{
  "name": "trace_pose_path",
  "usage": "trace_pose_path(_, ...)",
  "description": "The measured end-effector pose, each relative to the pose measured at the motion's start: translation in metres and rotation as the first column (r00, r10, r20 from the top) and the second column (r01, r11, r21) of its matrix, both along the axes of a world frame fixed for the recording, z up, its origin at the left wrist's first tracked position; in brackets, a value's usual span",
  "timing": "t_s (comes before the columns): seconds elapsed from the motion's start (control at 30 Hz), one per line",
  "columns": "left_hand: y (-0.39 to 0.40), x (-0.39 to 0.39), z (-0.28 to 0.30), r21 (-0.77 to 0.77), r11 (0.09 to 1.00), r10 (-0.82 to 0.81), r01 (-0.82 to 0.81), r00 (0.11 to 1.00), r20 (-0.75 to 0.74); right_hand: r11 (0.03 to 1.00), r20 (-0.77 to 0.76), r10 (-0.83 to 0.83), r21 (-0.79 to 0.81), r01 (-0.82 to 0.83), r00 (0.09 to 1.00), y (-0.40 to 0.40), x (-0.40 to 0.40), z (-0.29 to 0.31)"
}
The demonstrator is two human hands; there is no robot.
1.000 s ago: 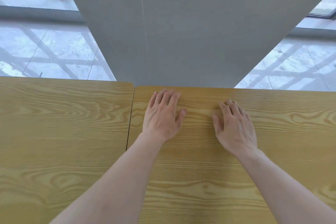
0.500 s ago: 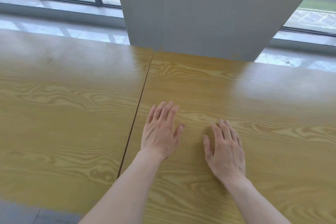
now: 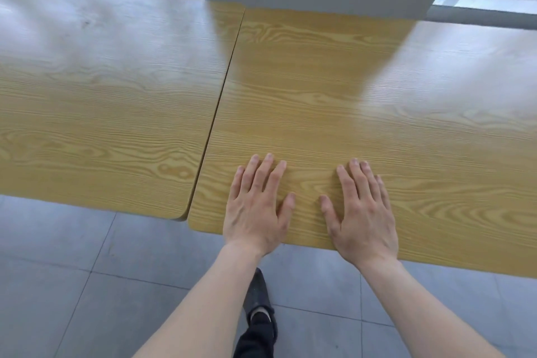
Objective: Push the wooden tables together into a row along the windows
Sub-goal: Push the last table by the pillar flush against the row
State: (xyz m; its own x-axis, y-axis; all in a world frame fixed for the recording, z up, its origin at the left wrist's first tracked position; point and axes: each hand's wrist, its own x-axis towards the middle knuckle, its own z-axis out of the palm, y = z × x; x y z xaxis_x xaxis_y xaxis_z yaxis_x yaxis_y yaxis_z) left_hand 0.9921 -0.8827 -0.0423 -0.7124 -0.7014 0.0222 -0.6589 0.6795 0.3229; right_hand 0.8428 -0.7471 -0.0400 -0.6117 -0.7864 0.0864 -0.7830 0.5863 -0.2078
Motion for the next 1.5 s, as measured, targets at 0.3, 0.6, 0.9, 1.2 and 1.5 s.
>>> trace_pose_path(0.3,-0.001,0.000,0.000,0.000,1.000,0.009,-0.009,1.000,-0.015,1.000,-0.043,-0.010,0.004,0.010,0.999,-0.003,0.000,0.000)
trace_pose_path(0.6,-0.010,0.001,-0.001,-0.020,1.000,-0.007,0.007,1.000,-0.027,1.000,-0.063,-0.025,0.003,0.025,0.998,-0.009,0.002,-0.003)
trace_pose_path(0.9,-0.008,0.001,-0.001,-0.023,1.000,0.009,-0.009,1.000,-0.017,1.000,-0.054,-0.027,-0.008,0.026,0.998,-0.007,0.003,-0.003)
trace_pose_path(1.2,-0.008,0.000,0.000,-0.015,1.000,0.004,-0.004,1.000,-0.007,1.000,-0.049,-0.022,-0.011,0.021,0.999,-0.007,0.003,-0.001)
trace_pose_path(1.5,-0.007,-0.002,-0.002,-0.017,1.000,0.021,-0.022,1.000,-0.009,0.999,-0.034,-0.024,-0.021,0.024,0.999,-0.008,0.002,-0.002)
